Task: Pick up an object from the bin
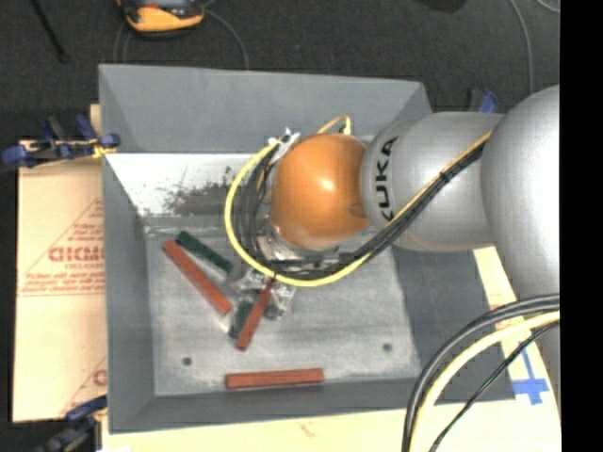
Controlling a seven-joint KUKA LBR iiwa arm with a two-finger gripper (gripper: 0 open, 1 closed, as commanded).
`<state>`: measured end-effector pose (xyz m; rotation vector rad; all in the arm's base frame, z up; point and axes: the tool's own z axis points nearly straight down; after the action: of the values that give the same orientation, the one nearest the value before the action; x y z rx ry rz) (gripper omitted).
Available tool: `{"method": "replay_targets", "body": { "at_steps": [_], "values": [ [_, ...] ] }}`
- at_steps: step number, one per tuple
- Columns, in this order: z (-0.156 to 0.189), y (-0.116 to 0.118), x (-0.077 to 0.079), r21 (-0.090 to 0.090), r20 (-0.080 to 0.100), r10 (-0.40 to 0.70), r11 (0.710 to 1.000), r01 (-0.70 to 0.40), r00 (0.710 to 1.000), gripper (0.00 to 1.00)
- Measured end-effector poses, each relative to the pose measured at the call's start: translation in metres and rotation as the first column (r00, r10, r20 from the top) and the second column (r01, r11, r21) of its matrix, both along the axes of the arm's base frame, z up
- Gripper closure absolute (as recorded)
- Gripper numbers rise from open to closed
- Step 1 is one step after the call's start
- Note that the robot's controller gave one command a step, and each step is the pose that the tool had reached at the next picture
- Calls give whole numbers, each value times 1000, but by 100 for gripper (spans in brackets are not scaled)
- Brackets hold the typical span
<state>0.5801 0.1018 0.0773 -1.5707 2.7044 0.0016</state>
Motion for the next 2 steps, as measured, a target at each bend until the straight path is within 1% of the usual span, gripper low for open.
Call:
{"method": "replay_targets", "body": {
  "at_steps": [1, 2],
  "values": [
    [0, -2, 3, 0, 2, 14, 1000, -14, 1000, 100],
    [142, -15, 8, -6, -5, 19, 1000, -19, 1000, 100]
  ]
}}
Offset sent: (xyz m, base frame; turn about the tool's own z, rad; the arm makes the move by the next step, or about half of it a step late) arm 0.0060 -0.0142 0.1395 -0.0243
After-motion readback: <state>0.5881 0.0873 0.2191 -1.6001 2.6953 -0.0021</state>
